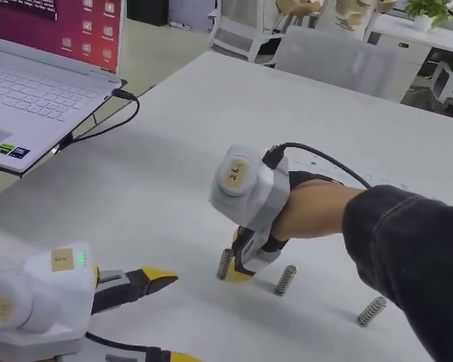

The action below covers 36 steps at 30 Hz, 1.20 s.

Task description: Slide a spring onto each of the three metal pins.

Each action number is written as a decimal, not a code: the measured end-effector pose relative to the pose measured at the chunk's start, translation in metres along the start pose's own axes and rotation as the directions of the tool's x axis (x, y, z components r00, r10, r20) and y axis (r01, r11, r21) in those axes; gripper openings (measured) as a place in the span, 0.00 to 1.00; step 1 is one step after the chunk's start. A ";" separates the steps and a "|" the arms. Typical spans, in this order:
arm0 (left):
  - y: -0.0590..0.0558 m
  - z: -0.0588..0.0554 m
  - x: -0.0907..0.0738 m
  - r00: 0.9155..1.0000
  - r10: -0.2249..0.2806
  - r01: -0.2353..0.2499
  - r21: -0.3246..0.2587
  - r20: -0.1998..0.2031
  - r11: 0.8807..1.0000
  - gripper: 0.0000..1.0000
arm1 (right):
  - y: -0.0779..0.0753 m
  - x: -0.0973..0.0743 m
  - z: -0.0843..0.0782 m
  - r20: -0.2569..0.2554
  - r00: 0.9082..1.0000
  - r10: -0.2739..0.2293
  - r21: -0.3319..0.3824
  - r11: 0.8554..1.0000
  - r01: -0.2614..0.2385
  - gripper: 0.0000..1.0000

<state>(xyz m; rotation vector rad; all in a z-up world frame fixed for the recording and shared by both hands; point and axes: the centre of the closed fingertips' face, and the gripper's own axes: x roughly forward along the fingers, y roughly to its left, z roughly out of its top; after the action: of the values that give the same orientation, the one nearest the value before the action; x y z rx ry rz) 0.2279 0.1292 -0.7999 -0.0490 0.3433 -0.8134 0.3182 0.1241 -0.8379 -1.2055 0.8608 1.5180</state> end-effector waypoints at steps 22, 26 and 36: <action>-0.003 0.010 -0.001 1.000 0.003 -0.003 0.031 -0.003 1.000 0.71 | 0.021 -0.022 -0.009 0.060 0.998 -0.007 0.067 0.998 0.003 0.16; -0.002 0.011 -0.001 1.000 0.008 -0.007 0.034 -0.003 0.999 0.71 | 0.027 -0.028 -0.009 0.086 0.996 -0.012 0.079 0.997 0.005 0.17; -0.005 0.013 0.000 1.000 0.006 -0.006 0.041 -0.006 0.999 0.72 | 0.044 -0.040 -0.009 0.143 0.989 -0.043 0.078 0.996 0.032 0.20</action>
<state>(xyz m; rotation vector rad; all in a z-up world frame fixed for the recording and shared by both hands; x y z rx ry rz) 0.2285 0.1246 -0.7863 -0.0069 0.3319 -0.8149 0.2796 0.0934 -0.8039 -1.0375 0.7880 1.5092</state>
